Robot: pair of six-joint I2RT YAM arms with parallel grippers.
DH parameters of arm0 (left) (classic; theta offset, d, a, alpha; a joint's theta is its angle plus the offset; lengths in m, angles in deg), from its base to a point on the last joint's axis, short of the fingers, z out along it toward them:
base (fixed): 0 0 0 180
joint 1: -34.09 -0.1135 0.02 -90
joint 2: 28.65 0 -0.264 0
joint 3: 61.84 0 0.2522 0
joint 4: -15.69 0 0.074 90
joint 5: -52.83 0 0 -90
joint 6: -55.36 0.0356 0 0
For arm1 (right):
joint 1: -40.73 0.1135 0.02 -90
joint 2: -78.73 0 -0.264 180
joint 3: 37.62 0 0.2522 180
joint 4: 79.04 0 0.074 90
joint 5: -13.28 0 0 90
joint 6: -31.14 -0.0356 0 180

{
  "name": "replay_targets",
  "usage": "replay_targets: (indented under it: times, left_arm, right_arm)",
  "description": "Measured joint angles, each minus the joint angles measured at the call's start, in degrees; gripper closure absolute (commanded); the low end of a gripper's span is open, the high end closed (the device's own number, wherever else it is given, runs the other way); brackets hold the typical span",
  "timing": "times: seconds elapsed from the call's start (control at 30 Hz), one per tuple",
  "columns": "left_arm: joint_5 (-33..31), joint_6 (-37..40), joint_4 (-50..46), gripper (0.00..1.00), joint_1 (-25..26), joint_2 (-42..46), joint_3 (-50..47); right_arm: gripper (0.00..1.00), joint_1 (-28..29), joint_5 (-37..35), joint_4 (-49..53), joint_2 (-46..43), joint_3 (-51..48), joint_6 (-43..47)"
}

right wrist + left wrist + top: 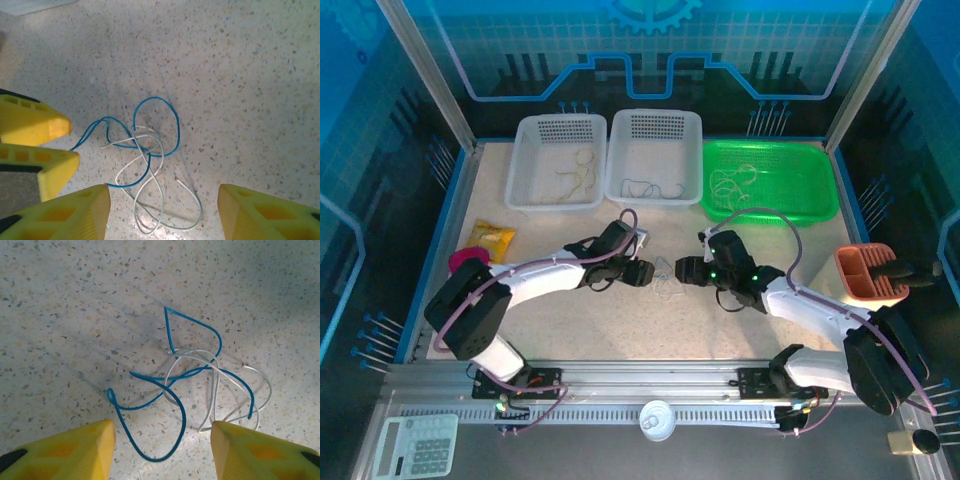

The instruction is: Untangle the cables

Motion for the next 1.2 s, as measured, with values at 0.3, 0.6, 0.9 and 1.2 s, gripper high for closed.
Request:
replay_targets:
  times: [0.3, 0.6, 0.9, 1.2]
  left_arm:
    - [-1.33, 0.98, 0.28, 0.93, 0.2, -2.64, 0.57]
    - [-2.82, 0.96, -2.45, 1.0, 0.33, 1.6, 2.29]
    - [-2.08, 2.84, -8.2, 1.0, 0.33, 11.82, 10.91]
    - [0.72, 3.96, -13.35, 1.0, 0.26, 14.51, 17.88]
  right_arm:
    - [0.57, 4.74, 0.81, -3.32, 2.38, -1.68, -2.16]
    - [0.65, 5.84, 1.49, -10.03, 11.26, -2.1, -3.63]
    - [0.7, 5.84, 1.09, -14.8, 17.33, -2.86, -4.9]
    - [0.7, 5.81, 0.74, -17.09, 17.31, -3.96, -5.75]
